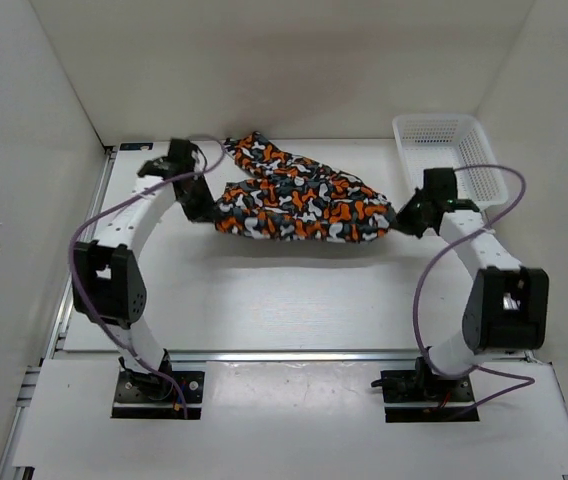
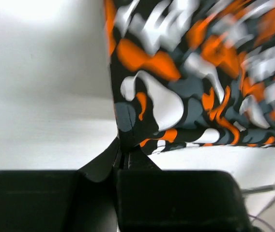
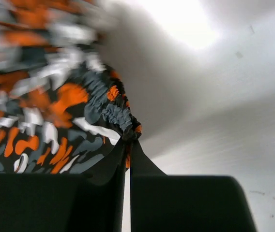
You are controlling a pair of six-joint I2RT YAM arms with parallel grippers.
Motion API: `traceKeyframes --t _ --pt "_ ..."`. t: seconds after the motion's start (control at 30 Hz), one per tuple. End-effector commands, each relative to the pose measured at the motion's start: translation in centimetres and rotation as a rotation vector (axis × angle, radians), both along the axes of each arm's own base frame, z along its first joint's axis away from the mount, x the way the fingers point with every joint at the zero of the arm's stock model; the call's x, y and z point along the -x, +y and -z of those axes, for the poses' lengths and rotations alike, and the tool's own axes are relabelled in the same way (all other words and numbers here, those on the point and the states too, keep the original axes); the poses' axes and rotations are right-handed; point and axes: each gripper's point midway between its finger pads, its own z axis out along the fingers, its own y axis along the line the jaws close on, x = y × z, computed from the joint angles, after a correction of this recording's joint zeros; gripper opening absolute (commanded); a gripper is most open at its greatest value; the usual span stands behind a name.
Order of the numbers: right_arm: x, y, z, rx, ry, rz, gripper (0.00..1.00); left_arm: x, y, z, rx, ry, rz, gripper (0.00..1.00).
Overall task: Fold and stack the shorts
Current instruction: Flatten the shorts out
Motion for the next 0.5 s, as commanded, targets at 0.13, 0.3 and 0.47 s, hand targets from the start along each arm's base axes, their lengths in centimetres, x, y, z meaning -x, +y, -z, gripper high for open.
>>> traceKeyframes --t 0.13,0.3,0.47 --pt "0.8 -2.0 -21.2 0.149 -0.436 -0.041 0.0 0.5 5.4 -27.1 -0.052 -0.593 -0.105 0.1" --pt "5.5 -1.1 -31.2 0.131 -0.659 -0.11 0.0 5.7 7.4 -36.0 -0.042 -0.823 -0.165 0.1" --pt "11.8 -0.8 -36.1 0.156 -0.778 -0.171 0.0 12.7 9.4 -41.6 -0.017 -1.025 -0.266 0.1"
